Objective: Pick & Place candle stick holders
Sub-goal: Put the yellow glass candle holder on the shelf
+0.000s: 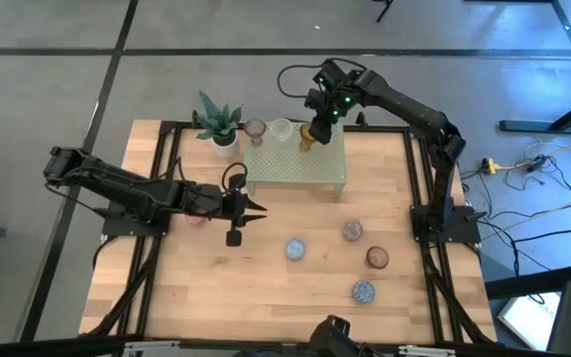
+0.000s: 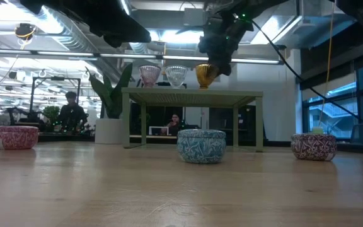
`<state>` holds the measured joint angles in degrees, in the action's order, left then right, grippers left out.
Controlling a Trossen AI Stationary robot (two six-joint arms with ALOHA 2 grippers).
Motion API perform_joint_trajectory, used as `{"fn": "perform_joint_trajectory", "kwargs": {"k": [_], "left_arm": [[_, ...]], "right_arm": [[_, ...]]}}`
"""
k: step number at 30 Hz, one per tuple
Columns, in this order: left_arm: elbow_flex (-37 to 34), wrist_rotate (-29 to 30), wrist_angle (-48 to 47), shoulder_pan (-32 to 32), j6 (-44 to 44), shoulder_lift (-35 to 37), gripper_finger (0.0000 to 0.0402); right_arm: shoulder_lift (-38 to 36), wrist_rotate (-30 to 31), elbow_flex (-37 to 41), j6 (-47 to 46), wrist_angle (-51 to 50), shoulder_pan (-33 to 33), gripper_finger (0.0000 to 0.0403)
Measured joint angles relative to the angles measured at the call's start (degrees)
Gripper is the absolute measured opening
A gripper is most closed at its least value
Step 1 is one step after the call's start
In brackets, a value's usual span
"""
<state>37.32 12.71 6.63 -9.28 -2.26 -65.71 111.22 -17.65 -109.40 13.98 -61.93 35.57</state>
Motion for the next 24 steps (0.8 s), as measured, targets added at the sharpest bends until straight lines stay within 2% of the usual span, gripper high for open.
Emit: {"fn": "perform_joint_trajectory", "kwargs": {"k": [24], "left_arm": [[0.0, 0.0, 0.0, 0.0, 0.0, 0.0, 0.0075]], "right_arm": [[-0.1, 0.0, 0.0, 1.5, 4.5, -0.4, 0.0118]]}}
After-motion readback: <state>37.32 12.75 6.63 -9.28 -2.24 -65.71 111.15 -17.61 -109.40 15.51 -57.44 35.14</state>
